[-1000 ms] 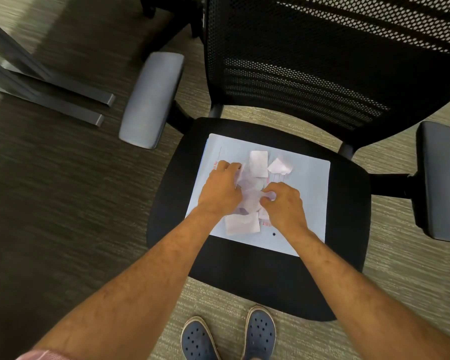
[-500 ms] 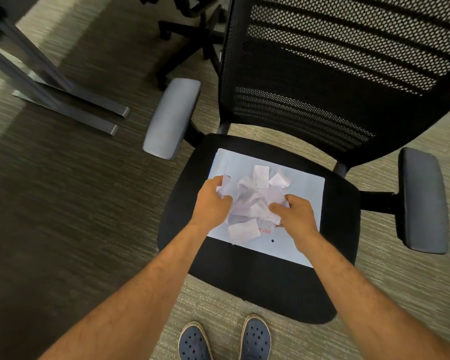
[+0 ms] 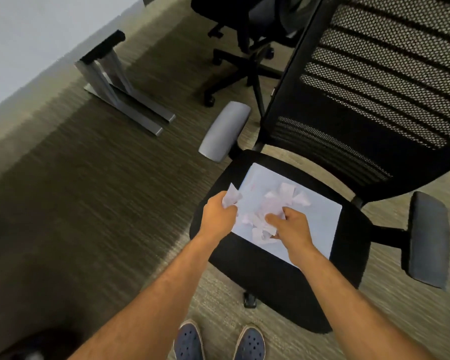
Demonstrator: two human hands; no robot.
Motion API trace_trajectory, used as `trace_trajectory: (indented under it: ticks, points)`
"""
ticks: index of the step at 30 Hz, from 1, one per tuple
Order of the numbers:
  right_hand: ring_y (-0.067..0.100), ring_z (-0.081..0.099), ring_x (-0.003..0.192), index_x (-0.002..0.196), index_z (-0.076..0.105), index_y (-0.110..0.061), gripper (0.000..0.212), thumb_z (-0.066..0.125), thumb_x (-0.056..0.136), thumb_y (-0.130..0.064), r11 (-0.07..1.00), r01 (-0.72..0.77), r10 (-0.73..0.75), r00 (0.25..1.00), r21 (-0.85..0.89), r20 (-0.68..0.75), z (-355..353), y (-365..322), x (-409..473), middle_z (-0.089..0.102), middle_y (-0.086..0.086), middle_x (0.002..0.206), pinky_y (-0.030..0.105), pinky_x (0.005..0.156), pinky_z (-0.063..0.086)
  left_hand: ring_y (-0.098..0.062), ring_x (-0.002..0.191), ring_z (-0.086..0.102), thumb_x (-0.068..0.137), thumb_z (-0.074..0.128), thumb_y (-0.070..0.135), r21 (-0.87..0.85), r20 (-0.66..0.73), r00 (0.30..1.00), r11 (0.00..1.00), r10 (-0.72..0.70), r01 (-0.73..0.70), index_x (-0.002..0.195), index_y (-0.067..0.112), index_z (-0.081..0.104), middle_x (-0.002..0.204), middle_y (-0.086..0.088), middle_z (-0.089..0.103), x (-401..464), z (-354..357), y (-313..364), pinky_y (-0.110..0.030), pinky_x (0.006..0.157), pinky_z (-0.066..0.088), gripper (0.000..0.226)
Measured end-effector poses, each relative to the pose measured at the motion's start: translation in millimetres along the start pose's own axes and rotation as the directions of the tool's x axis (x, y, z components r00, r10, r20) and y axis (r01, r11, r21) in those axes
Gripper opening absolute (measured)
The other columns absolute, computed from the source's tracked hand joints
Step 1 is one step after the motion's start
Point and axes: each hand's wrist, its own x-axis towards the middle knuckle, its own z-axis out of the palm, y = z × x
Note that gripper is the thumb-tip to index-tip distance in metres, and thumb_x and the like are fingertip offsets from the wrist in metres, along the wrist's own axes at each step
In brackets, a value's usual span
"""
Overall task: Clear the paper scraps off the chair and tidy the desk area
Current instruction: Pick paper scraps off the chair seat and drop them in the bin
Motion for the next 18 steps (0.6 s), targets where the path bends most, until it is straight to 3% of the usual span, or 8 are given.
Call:
trace_trajectory:
  ticks: [2, 5, 7, 10, 12, 15, 18]
  points:
    - [0.025, 0.062, 0.118, 0.127, 0.063, -0.016, 0.041, 0.074, 0.088, -0.023, 0.999, 0.003, -0.001, 0.999, -0.039, 0.033, 21.3, -9.7, -14.4, 0.064, 0.001, 0.133, 0.043, 0.092, 0.058, -0.02, 0.087, 0.069, 0.095, 0.056, 0.014, -0.011, -0.034, 0.999, 1.0, -0.018, 0.018, 0.104, 0.017, 0.068, 0.093, -0.004, 0.071, -12.7, -29.8, -6.5, -0.04, 0.078, 0.061, 0.015]
    - [0.024, 0.059, 0.118, 0.132, 0.06, -0.015, 0.046, 0.072, 0.089, -0.026, 0.992, 0.026, -0.016, 0.997, -0.121, 0.078, 60.2, -21.6, -39.4, 0.059, 0.0, 0.136, 0.038, 0.09, 0.058, -0.019, 0.082, 0.07, 0.092, 0.058, 0.011, -0.092, -0.089, 0.994, 0.994, -0.065, 0.057, 0.104, 0.018, 0.069, 0.091, -0.005, 0.073, -34.8, -79.9, -27.3, -0.036, 0.069, 0.058, 0.018]
    - [0.022, 0.063, 0.108, 0.12, 0.066, -0.016, 0.033, 0.071, 0.088, -0.024, 0.987, 0.056, -0.035, 0.99, -0.15, 0.136, 90.2, -26.2, -60.8, 0.064, 0.004, 0.125, 0.041, 0.088, 0.06, -0.014, 0.076, 0.067, 0.091, 0.058, 0.009, -0.136, -0.128, 0.986, 0.987, -0.102, 0.085, 0.101, 0.019, 0.069, 0.089, -0.002, 0.073, -53.6, -117.0, -45.6, -0.028, 0.061, 0.053, 0.018]
    - [0.023, 0.067, 0.093, 0.086, 0.07, -0.021, 0.003, 0.071, 0.084, -0.02, 0.974, 0.099, -0.049, 0.971, -0.204, 0.235, 143.4, -31.4, -101.1, 0.07, 0.005, 0.101, 0.052, 0.084, 0.06, -0.012, 0.06, 0.059, 0.087, 0.056, 0.002, -0.223, -0.189, 0.974, 0.972, -0.122, 0.078, 0.092, 0.016, 0.068, 0.077, -0.004, 0.069, -85.3, -177.5, -81.0, -0.028, 0.057, 0.047, 0.018]
    - [0.026, 0.07, 0.084, 0.078, 0.071, -0.018, 0.002, 0.071, 0.08, -0.019, 0.96, 0.165, -0.091, 0.948, -0.225, 0.305, 186.4, -30.8, -130.9, 0.073, 0.009, 0.089, 0.048, 0.072, 0.058, -0.008, 0.053, 0.055, 0.088, 0.055, -0.002, -0.274, -0.236, 0.961, 0.959, -0.144, 0.076, 0.093, 0.015, 0.067, 0.074, -0.004, 0.066, -108.7, -221.8, -109.6, -0.027, 0.055, 0.046, 0.022]
    - [0.026, 0.067, 0.073, 0.081, 0.069, -0.008, 0.004, 0.07, 0.081, -0.012, 0.944, 0.226, -0.117, 0.911, -0.242, 0.394, 257.3, -26.1, -182.5, 0.072, 0.019, 0.087, 0.04, 0.059, 0.051, -0.011, 0.054, 0.055, 0.089, 0.054, -0.004, -0.321, -0.297, 0.938, 0.944, -0.18, 0.079, 0.095, 0.015, 0.067, 0.072, -0.005, 0.064, -149.2, -288.2, -156.2, -0.025, 0.051, 0.047, 0.024]
    - [0.034, 0.067, 0.066, 0.077, 0.067, -0.003, 0.027, 0.072, 0.065, -0.027, 0.924, 0.286, -0.145, 0.876, -0.253, 0.461, 329.7, -4.3, -232.2, 0.071, 0.024, 0.081, 0.057, 0.059, 0.055, -0.016, 0.062, 0.058, 0.09, 0.053, -0.005, -0.364, -0.356, 0.904, 0.926, -0.235, 0.098, 0.097, 0.011, 0.067, 0.076, -0.007, 0.065, -196.4, -351.1, -208.2, -0.02, 0.05, 0.047, 0.022]
